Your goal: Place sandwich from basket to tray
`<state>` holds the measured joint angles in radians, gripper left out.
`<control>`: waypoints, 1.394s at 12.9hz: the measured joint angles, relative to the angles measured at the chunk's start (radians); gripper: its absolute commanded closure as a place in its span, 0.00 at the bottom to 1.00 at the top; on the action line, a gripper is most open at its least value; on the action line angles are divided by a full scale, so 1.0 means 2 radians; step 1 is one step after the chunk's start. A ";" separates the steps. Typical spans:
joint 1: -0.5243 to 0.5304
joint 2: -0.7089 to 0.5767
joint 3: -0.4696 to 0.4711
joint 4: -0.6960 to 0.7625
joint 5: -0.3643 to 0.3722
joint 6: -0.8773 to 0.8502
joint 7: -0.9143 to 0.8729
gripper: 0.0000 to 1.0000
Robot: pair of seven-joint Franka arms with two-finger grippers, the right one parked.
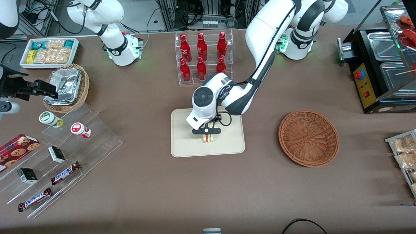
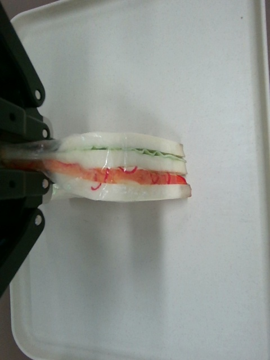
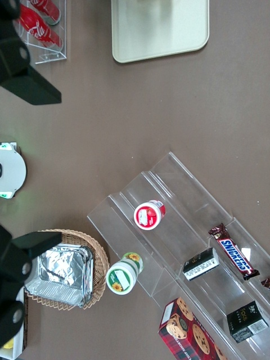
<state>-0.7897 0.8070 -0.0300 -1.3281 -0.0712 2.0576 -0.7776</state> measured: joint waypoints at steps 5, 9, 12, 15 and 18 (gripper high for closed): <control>-0.002 0.007 0.000 0.000 0.000 0.013 -0.005 0.01; -0.002 0.008 0.002 0.002 0.000 0.021 -0.008 0.00; -0.002 0.003 0.005 0.016 0.000 0.023 -0.008 0.00; -0.001 -0.034 0.009 0.026 0.000 0.006 -0.011 0.00; 0.013 -0.104 0.026 0.029 0.000 -0.044 -0.025 0.00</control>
<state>-0.7647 0.5980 0.0222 -1.2703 -0.0712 1.9695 -0.8267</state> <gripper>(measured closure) 0.000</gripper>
